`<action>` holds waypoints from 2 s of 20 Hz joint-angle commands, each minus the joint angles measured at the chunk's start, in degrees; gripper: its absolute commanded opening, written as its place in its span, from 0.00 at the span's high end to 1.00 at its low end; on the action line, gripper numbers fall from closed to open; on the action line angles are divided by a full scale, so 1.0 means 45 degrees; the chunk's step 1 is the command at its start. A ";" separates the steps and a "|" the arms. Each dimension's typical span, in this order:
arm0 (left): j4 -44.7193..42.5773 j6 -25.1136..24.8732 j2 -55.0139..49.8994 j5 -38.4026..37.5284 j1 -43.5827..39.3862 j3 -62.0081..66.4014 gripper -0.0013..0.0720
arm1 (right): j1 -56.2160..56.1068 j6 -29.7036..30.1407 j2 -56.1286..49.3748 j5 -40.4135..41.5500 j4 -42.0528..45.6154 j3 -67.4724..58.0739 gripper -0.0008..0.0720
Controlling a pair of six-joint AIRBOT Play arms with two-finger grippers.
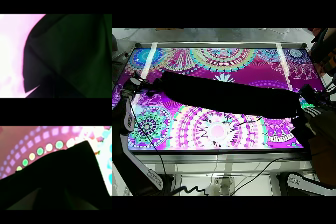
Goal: Fold the clothes and pants, and hang the long-sleeved shirts on hangers.
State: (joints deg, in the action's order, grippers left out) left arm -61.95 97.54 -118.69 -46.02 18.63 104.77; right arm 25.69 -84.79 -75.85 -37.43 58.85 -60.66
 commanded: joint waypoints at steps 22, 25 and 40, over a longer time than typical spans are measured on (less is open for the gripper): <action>-0.1054 -0.4731 0.9787 -0.7033 -0.0418 0.0053 0.97 | -1.4756 -0.2977 -0.5761 0.2001 -0.0554 -0.7645 0.96; -0.0019 -0.4736 0.9709 -0.7028 -0.0418 -0.0034 0.97 | -1.5795 -0.3585 -0.7470 0.2273 -0.1161 -0.9369 0.96; 0.2220 -0.6139 0.7980 -0.6547 -0.2701 -0.2555 0.97 | -1.3512 -0.3691 -0.7932 -0.3575 0.0092 -1.1861 0.96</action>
State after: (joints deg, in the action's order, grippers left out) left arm -52.82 73.38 -81.56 -76.95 11.03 96.86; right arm -41.39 -103.57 -114.87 -40.10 53.95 -113.73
